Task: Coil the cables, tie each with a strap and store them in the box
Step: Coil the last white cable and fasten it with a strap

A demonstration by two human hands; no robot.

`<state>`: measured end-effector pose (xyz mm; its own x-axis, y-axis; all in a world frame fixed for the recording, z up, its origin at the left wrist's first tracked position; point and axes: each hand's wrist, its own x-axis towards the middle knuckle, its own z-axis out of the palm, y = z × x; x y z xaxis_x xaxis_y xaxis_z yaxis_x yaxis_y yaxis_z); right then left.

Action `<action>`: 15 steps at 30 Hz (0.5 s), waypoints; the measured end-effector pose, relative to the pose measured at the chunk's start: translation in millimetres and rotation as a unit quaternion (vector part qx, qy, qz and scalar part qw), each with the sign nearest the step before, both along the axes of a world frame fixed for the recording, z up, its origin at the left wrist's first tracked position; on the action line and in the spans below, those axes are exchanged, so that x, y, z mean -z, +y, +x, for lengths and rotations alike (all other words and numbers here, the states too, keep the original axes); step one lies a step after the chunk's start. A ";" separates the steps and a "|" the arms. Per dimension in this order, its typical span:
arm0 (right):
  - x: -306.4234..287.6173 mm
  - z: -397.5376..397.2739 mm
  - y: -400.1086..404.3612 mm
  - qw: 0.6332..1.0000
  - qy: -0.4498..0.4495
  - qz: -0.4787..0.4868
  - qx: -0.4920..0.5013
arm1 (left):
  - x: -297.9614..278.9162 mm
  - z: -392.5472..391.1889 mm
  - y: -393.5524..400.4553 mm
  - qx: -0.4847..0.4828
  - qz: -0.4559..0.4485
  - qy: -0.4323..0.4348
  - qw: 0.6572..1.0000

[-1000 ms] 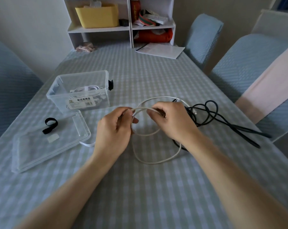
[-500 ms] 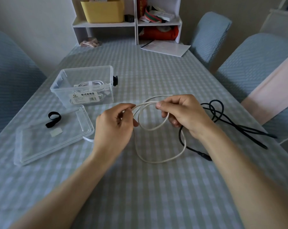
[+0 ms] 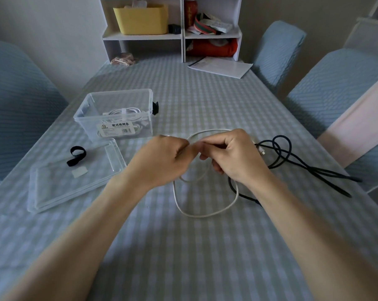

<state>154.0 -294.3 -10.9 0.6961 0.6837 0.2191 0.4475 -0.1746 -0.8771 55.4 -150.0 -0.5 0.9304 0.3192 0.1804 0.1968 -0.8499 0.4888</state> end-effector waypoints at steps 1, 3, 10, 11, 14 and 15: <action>0.5 -0.7 0.3 1.000 0.005 0.003 -0.002 | -3.4 2.7 0.7 0.014 0.009 0.026 1.000; 1.5 -1.1 -0.2 1.000 0.021 0.008 0.000 | -9.2 6.8 0.3 0.044 0.004 0.065 0.997; -4.7 7.0 -4.9 0.993 0.120 -0.017 0.014 | 0.9 16.0 14.2 -0.083 -0.156 -0.095 0.980; -4.1 8.3 -5.4 0.992 0.120 -0.029 0.014 | 2.0 16.6 17.0 -0.101 -0.169 -0.108 0.975; -2.2 8.0 -2.0 0.993 0.103 -0.055 0.020 | 3.4 15.6 19.9 -0.096 -0.148 -0.115 0.978; -1.7 6.8 0.0 0.994 0.097 -0.057 0.018 | 3.4 14.8 18.8 -0.082 -0.141 -0.113 0.980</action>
